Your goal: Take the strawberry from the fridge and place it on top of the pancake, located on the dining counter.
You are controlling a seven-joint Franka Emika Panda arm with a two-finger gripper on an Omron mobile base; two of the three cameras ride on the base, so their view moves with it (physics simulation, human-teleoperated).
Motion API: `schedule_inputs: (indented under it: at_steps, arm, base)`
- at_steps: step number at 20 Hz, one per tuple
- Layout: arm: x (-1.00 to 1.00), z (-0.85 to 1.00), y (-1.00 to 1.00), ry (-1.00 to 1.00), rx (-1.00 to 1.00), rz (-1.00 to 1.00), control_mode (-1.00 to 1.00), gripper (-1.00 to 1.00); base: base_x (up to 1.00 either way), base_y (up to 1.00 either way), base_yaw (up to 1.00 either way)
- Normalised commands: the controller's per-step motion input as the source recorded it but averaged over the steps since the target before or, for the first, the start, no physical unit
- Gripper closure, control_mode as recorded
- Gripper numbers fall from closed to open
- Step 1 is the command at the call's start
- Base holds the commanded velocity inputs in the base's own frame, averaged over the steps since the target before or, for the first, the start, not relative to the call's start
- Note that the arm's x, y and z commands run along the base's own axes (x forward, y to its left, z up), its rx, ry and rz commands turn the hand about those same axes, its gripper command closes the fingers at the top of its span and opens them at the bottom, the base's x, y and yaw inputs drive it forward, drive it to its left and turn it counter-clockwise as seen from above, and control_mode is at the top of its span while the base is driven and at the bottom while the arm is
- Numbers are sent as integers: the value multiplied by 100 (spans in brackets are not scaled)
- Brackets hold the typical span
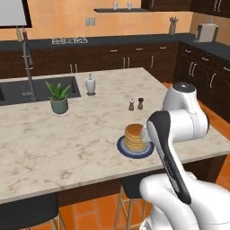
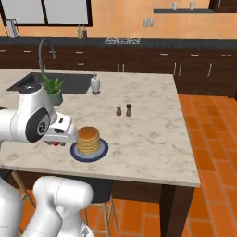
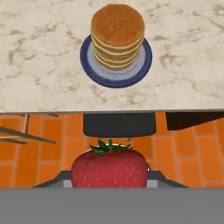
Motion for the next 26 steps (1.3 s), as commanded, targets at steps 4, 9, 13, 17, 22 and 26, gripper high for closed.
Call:
schedule_inputs:
  at_steps: [4, 9, 13, 17, 22, 26]
  arm:
    - [100, 6, 0, 11, 0, 3, -100, 100]
    - [100, -30, 0, 11, -8, 0, -100, 100]
    - [100, -64, -3, 18, -6, 0, -100, 100]
    - [100, -3, -15, 8, 18, 0, -100, 100]
    - [86, -36, -5, 1, 2, 0, -100, 100]
    - [75, -64, 11, 4, -15, 0, -100, 100]
  base:
    - [0, 0, 0]
    - [0, 0, 0]
    - [0, 0, 0]
    - [0, 0, 0]
    - [0, 0, 0]
    - [0, 0, 0]
